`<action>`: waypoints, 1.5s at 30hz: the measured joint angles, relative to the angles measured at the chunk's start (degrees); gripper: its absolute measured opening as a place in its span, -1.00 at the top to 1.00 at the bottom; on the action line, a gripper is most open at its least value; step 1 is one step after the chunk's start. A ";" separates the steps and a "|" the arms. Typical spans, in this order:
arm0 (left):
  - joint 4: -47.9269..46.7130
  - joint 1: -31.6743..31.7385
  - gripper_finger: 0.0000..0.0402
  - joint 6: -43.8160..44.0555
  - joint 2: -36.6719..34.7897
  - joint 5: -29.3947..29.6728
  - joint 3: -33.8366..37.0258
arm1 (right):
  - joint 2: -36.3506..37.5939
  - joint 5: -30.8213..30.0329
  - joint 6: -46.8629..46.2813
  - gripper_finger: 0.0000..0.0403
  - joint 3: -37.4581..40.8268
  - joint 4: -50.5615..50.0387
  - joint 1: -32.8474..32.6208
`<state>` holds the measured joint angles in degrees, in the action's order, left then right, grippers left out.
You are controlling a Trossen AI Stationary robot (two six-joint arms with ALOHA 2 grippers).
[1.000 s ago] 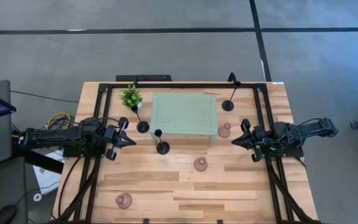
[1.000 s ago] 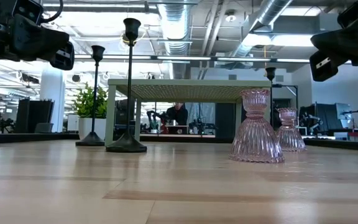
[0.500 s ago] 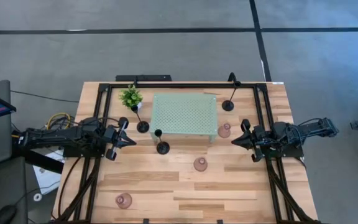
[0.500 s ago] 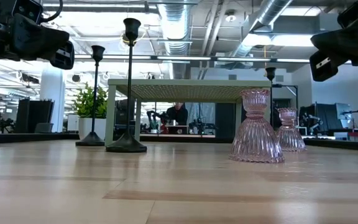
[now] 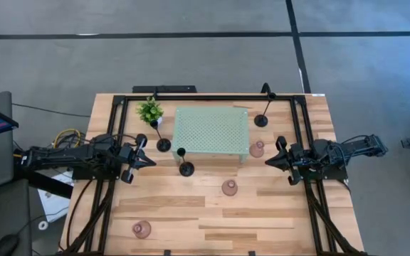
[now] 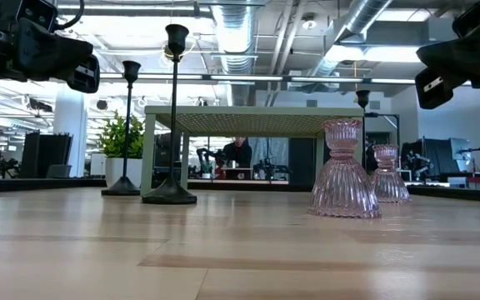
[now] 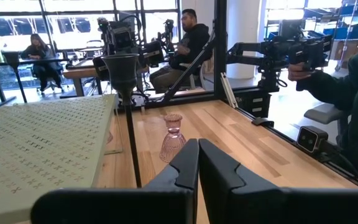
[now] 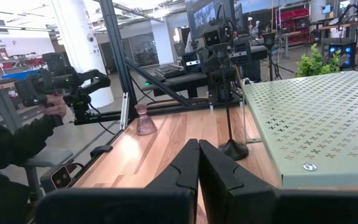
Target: Pick & Place candle stick holders
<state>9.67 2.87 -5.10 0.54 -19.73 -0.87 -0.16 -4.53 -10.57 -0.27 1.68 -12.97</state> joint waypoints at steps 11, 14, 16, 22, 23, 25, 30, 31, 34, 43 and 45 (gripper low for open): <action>1.74 0.00 0.94 0.02 0.00 0.00 0.00 | -0.01 -0.01 0.09 1.00 0.02 -0.01 0.02; 1.99 -0.02 0.94 0.02 0.00 0.00 0.00 | -0.01 -0.01 0.07 1.00 0.02 -0.01 0.02; 1.99 -0.01 0.94 0.01 0.00 0.00 -0.01 | -0.01 -0.01 0.06 1.00 0.02 -0.01 0.02; 1.99 0.00 0.94 0.02 0.00 0.00 0.00 | -0.01 -0.01 0.02 1.00 0.01 -0.01 0.02; 1.99 0.00 0.94 0.02 0.00 0.00 0.00 | 0.00 -0.01 0.02 1.00 0.01 -0.01 0.02; 1.99 0.00 0.94 0.02 0.00 0.00 -0.01 | 0.00 -0.01 0.01 1.00 0.01 -0.01 0.02; 1.99 0.00 0.94 0.01 0.00 0.00 0.00 | 0.01 -0.01 0.00 1.00 0.02 -0.01 0.00; 1.99 0.00 0.94 0.02 0.00 0.00 0.00 | -0.01 -0.01 0.00 1.00 0.02 -0.01 0.02; 1.99 -0.02 0.94 0.02 0.00 0.00 -0.02 | 0.01 -0.01 0.01 1.00 0.01 -0.01 0.00; 2.41 -0.02 0.94 1.17 -0.02 0.06 -0.01 | 0.01 -0.02 0.22 1.00 0.02 -0.01 0.00; 2.41 -0.02 0.94 1.51 -0.02 0.96 0.00 | -0.01 -0.03 1.72 1.00 0.00 -0.01 0.00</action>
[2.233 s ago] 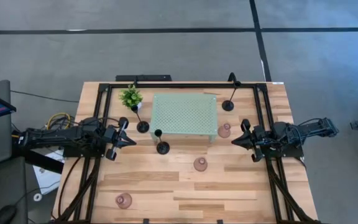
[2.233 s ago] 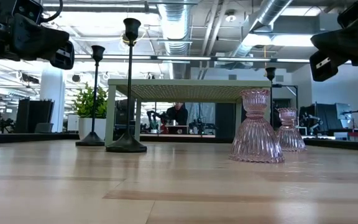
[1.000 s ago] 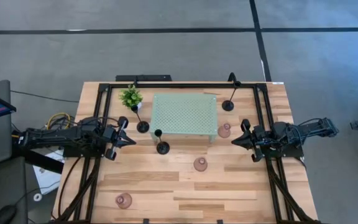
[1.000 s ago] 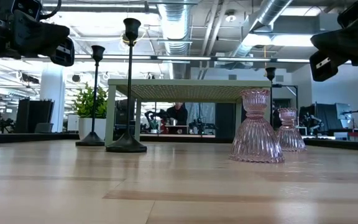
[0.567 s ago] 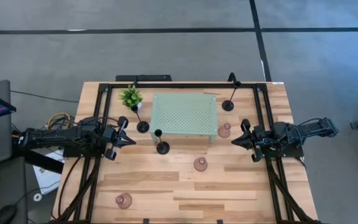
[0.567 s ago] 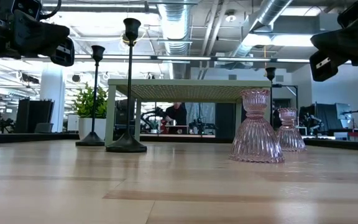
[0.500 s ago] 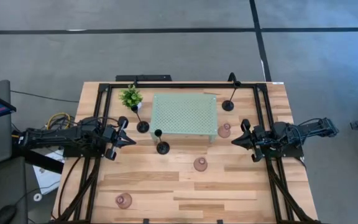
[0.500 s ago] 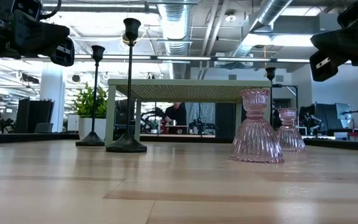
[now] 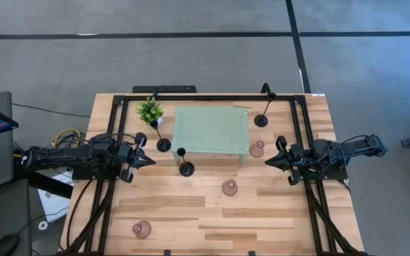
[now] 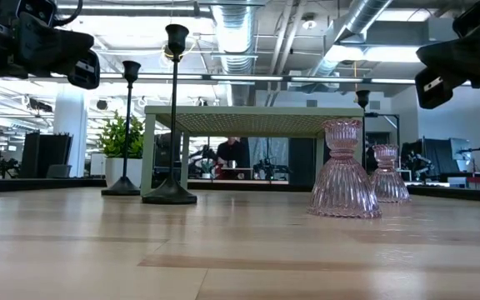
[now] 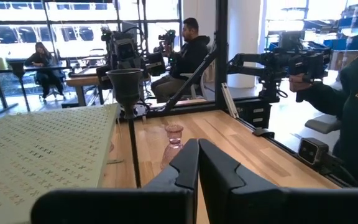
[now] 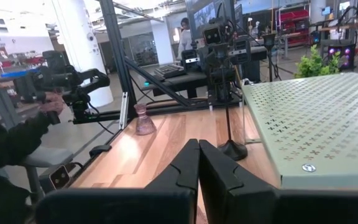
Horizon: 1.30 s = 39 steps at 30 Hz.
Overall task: Pick & Place candle stick holders
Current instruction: Put the left black candle holder on the shelf
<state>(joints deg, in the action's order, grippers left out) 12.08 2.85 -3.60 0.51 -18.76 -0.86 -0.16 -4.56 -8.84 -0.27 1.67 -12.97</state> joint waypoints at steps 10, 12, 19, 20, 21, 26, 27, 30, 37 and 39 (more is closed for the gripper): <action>-0.85 0.02 0.97 2.73 0.02 15.85 -3.62 | 0.01 0.00 1.71 1.00 0.01 0.07 0.00; -4.13 0.02 0.98 2.54 0.00 16.17 -5.78 | 0.01 0.00 1.71 1.00 0.00 0.07 0.01; -21.24 0.02 0.98 5.73 0.02 28.23 -10.03 | 0.02 0.00 1.53 1.00 0.02 0.07 0.00; -22.17 0.00 0.98 6.09 0.02 29.28 -10.03 | 0.00 0.00 0.98 1.00 0.02 0.06 0.00; -23.22 0.00 0.98 6.31 0.02 30.28 -10.03 | 0.00 -0.01 0.44 1.00 0.00 0.05 0.01; -25.12 0.00 0.98 4.95 0.80 37.84 -10.03 | 0.01 0.00 -0.08 1.00 0.01 0.04 0.01; -25.08 0.02 0.98 4.26 1.28 38.65 -10.03 | 0.01 0.00 -0.12 1.00 0.01 0.04 0.00; -25.03 0.02 0.98 3.60 2.95 39.30 -10.03 | 0.02 0.00 -0.19 1.00 0.02 0.02 0.00; -23.83 0.00 0.87 3.44 9.40 40.54 -10.03 | 0.00 -0.02 1.71 1.00 0.02 -0.04 0.00; -22.90 0.00 0.81 3.40 11.65 42.35 -10.03 | 0.01 -0.02 1.71 1.00 0.02 -0.07 0.01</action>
<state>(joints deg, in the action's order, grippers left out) -10.83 2.85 -0.20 12.17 23.58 -10.90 -0.15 -4.58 -7.14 -0.25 1.60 -12.96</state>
